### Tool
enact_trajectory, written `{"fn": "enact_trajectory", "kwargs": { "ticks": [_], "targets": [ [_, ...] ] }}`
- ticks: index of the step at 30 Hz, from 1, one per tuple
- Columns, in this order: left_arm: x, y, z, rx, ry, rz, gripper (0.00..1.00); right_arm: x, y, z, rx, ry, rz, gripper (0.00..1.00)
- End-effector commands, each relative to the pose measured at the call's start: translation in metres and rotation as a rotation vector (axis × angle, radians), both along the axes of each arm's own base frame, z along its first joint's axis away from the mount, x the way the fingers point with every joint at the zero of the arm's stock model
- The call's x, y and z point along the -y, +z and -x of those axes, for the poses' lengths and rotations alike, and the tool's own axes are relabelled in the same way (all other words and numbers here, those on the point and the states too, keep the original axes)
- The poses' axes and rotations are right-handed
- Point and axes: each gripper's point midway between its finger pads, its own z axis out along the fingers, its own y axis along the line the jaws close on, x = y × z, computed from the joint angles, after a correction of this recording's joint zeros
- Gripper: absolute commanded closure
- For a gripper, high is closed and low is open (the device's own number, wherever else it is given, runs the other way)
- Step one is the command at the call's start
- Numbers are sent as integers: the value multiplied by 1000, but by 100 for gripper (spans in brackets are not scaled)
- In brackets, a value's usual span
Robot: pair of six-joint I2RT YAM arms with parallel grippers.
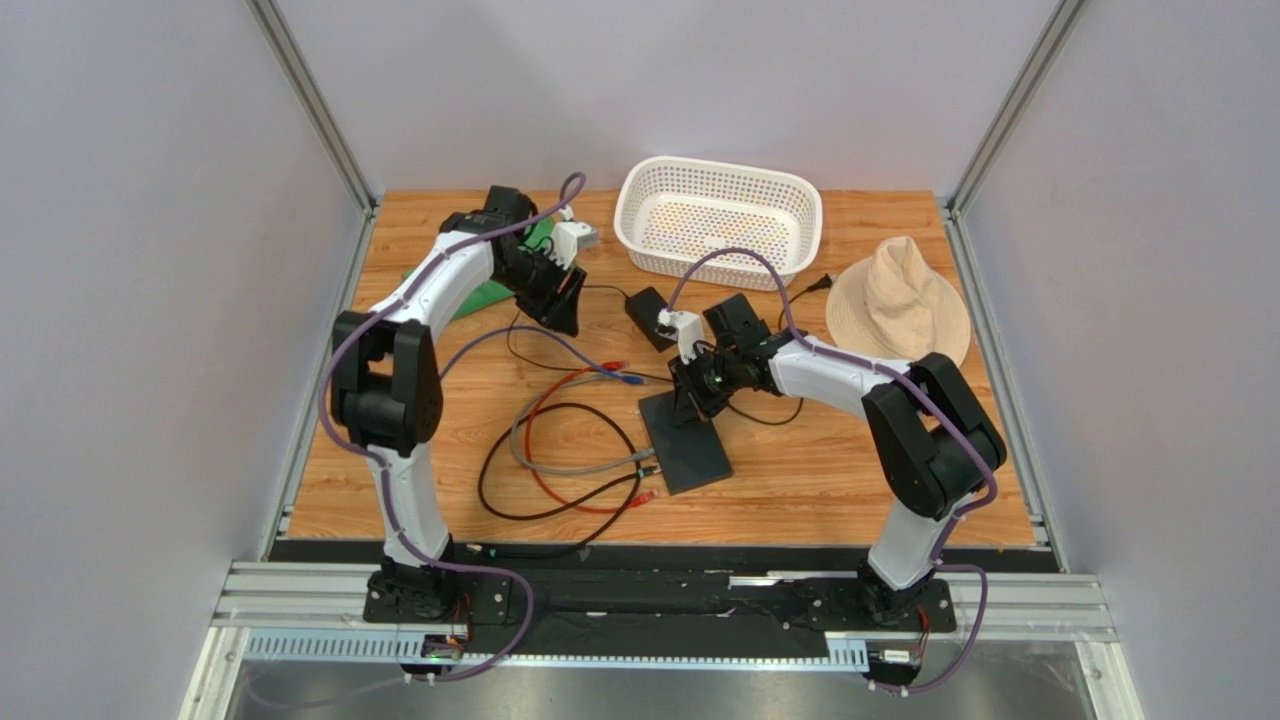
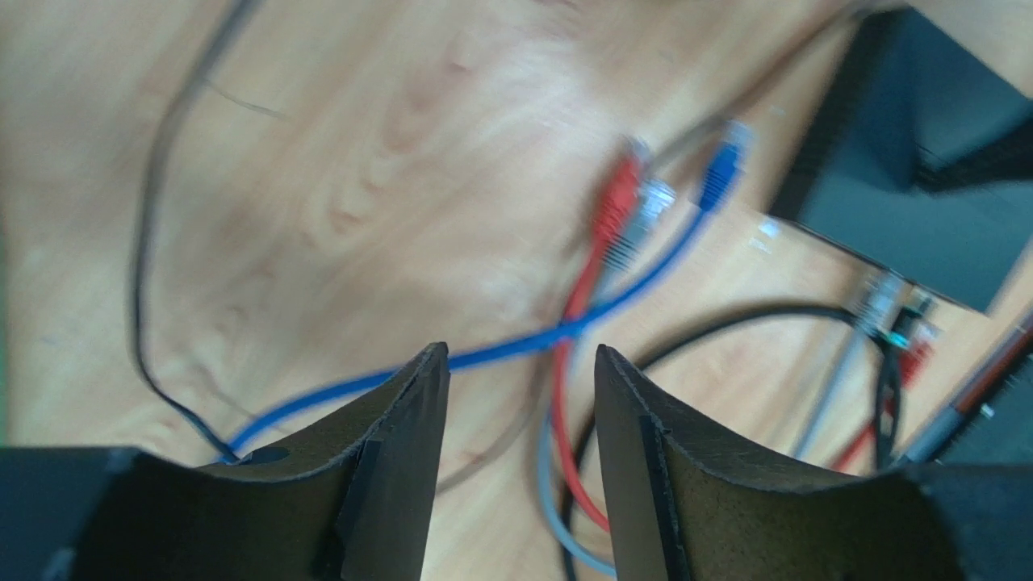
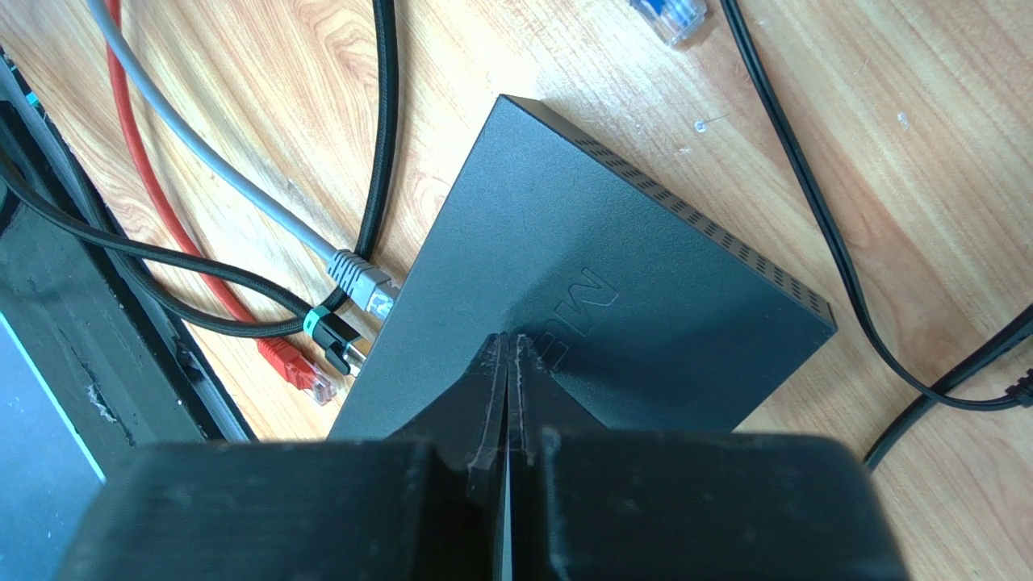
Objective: Pull the plug from the switch port
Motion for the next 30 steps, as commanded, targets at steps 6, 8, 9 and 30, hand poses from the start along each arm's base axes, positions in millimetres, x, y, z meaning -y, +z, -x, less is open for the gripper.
{"fn": "enact_trajectory", "kwargs": {
  "ticks": [6, 8, 9, 30],
  "targets": [
    [54, 65, 65, 72, -166, 294, 39, 18, -28, -15, 52, -47, 110, 100],
    [56, 41, 75, -25, -127, 273, 39, 18, -27, -15, 52, -50, 110, 100],
    [55, 33, 76, -66, -100, 269, 39, 18, -27, -15, 54, -50, 110, 100],
    [-1, -61, 75, -323, 97, -48, 44, 21, -22, -14, 78, -61, 103, 99]
  ]
}}
